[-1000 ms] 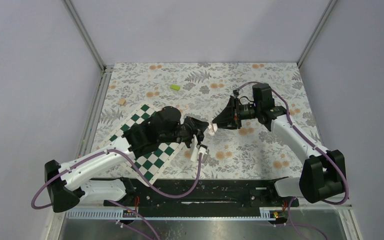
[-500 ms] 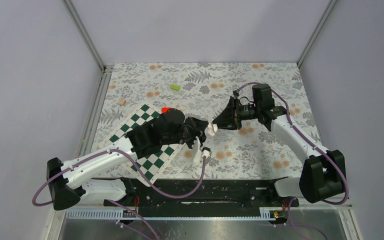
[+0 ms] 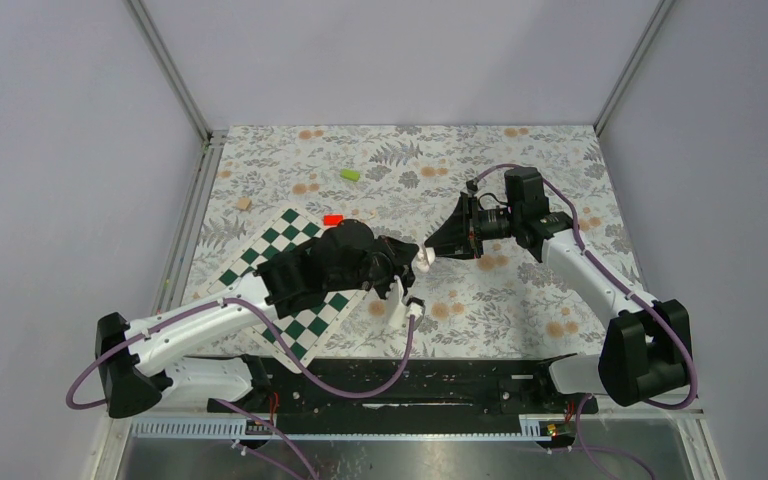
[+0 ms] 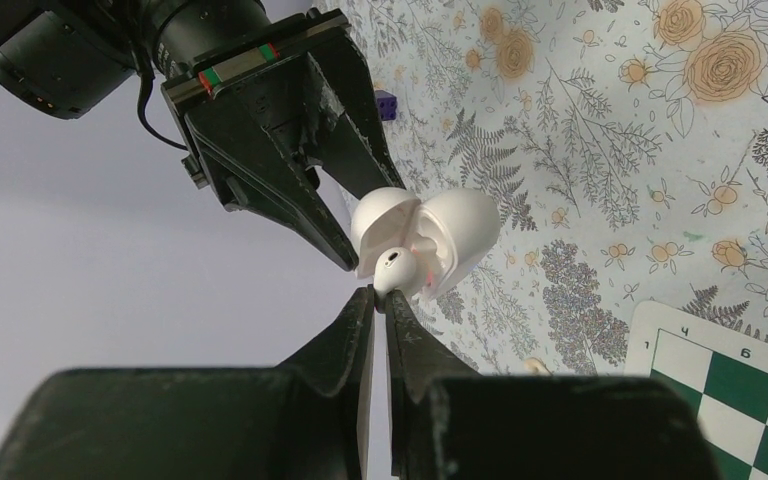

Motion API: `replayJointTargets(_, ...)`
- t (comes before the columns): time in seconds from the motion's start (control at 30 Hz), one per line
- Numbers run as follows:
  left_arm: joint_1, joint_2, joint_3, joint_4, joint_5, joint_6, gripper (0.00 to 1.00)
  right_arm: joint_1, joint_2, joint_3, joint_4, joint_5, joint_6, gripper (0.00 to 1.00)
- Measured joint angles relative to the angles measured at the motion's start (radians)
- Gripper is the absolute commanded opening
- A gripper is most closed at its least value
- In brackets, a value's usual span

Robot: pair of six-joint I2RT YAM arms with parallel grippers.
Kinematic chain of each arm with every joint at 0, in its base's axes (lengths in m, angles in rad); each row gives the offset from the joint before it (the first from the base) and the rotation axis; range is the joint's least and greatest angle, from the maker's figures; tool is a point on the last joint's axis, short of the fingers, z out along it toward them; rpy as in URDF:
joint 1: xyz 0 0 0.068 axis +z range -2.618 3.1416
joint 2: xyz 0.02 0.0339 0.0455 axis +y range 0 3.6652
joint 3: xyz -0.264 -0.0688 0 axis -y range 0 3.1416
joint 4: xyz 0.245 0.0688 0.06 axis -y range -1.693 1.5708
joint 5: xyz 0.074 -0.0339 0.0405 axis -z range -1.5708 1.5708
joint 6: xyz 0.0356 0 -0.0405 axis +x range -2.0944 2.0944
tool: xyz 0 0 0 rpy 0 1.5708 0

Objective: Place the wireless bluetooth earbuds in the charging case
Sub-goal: Insert the right earbud into the right side groove of the charging case.

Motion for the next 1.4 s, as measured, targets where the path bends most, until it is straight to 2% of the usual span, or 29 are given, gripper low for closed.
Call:
replayJointTargets(1.1, -0.050, 0.000, 0.017, -0.059, -0.059, 0.026, 0.00, -0.004, 0.014, 0.000, 0.033, -0.009, 0.040, 0.00)
replayJointTargets(1.4, -0.084, 0.040, 0.030, -0.063, -0.118, 0.048, 0.00, -0.006, 0.014, 0.000, 0.012, -0.006, 0.023, 0.00)
